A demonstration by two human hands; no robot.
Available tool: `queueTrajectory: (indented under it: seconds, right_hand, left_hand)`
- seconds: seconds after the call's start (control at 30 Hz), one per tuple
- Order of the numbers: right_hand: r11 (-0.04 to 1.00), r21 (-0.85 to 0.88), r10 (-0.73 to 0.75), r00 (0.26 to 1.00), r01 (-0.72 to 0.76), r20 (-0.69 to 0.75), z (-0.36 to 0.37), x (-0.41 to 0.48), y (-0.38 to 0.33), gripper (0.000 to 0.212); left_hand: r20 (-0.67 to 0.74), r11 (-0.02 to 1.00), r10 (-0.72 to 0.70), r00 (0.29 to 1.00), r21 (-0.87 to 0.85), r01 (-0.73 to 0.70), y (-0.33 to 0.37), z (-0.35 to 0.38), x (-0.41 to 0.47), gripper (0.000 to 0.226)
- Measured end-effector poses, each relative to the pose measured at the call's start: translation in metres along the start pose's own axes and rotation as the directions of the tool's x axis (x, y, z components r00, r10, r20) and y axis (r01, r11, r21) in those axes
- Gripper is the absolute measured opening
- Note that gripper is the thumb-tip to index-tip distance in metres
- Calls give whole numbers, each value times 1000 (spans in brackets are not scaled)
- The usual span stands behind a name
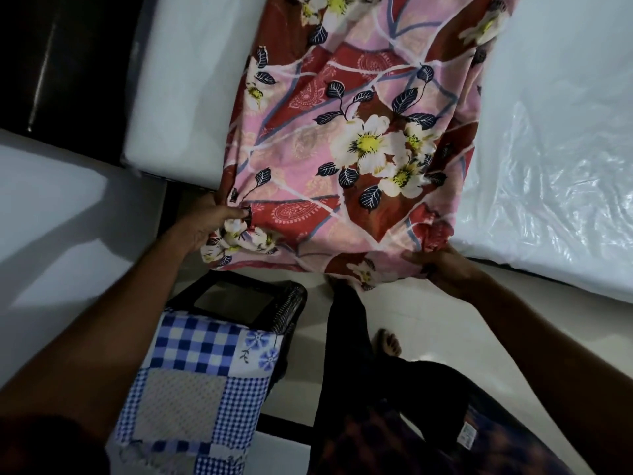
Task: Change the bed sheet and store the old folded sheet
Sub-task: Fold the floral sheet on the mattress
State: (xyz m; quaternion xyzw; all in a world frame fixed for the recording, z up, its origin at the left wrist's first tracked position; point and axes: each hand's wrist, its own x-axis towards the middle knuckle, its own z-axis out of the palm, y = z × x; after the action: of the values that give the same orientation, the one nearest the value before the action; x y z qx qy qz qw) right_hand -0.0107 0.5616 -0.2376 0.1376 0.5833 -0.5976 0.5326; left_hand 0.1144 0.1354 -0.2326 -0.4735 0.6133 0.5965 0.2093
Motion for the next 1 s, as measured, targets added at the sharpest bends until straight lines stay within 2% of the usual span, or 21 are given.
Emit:
queueTrajectory:
  seconds: [0.07, 0.13, 0.17, 0.23, 0.33, 0.37, 0.43, 0.5, 0.63, 0.7, 0.8, 0.83, 0.93, 1.0]
  right_hand:
    - [998, 51, -27, 995, 32, -98, -11, -6, 6, 59]
    - [996, 20, -80, 979, 86, -188, -18, -15, 10, 85]
    - [993, -18, -120, 969, 118, -218, -21, -23, 12, 91]
    - [982, -76, -188, 938, 173, -291, -33, -40, 17, 79]
    - [952, -137, -305, 875, 273, -376, -60, -72, 22, 29]
    - [942, -150, -335, 859, 300, -387, -72, -83, 24, 26]
    - [932, -168, -361, 846, 321, -392, -93, -106, 32, 35]
    - [935, -165, -355, 850, 315, -389, -110, -135, 47, 46]
    - [931, -170, -364, 853, 322, -374, -118, -192, 66, 39]
    - [926, -202, -374, 850, 319, -372, -122, -213, 78, 42]
    - [945, -227, -316, 830, 234, -460, -139, -228, 111, 69]
    - [958, -208, -277, 817, 196, -505, -139, -233, 121, 71]
    - [986, -139, -157, 752, 87, -641, -114, -256, 140, 54]
    - [995, -68, -101, 715, 74, -692, -100, -266, 152, 46]
  left_hand:
    - [-58, 995, 4, 998, -98, -10, -2, 13, -14, 29]
    - [-83, 987, 18, 996, -158, -31, -4, 32, -30, 35]
    - [-95, 985, 23, 995, -170, -39, -6, 44, -39, 37]
    - [-119, 979, 31, 992, -198, -55, -10, 72, -62, 33]
    - [-129, 955, 58, 990, -282, -93, -21, 117, -101, 30]
    - [-114, 946, 63, 992, -311, -96, -28, 130, -113, 32]
    - [-43, 931, 46, 998, -361, -59, -40, 154, -139, 44]
    - [41, 914, 16, 999, -406, 2, -55, 178, -166, 60]
    - [144, 833, -23, 989, -545, 99, -93, 214, -206, 54]
    - [88, 822, -38, 995, -563, 81, -117, 229, -220, 45]
    - [-72, 882, -51, 996, -472, 11, -142, 248, -242, 37]
    - [-116, 897, -56, 992, -441, 0, -151, 251, -246, 37]
    - [-158, 910, -126, 979, -412, 51, -170, 250, -255, 34]
    - [-156, 911, -163, 974, -402, 88, -178, 247, -260, 36]
